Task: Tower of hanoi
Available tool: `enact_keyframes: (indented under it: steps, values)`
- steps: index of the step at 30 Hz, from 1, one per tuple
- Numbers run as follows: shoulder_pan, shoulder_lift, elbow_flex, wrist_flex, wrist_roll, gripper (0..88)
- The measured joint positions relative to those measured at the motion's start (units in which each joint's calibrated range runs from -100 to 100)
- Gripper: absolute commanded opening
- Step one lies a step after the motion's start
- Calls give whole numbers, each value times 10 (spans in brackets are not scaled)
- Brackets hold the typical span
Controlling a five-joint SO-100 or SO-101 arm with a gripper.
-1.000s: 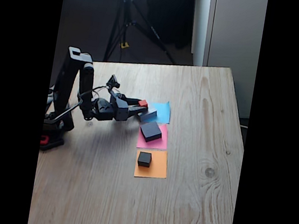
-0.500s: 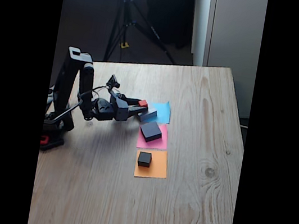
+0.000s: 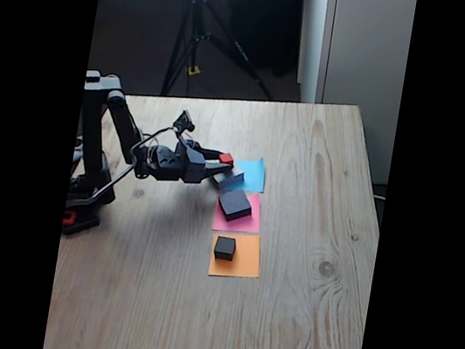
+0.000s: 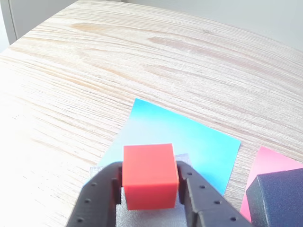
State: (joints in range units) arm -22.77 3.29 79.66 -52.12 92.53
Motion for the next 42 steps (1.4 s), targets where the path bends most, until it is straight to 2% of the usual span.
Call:
enact_keyframes:
  steps: [5, 11, 18, 23, 32, 39, 42]
  values:
    - [0, -145, 3, 169, 0, 34]
    - [0, -330, -65, 484, -16, 33]
    - [20, -428, -312, 941, -61, 33]
    - [39, -432, -515, 1167, -71, 33]
    - [81, -436, -780, 1362, -115, 32]
    - [178, -445, -801, 1369, -120, 32]
    - [224, -446, -786, 1353, -102, 31]
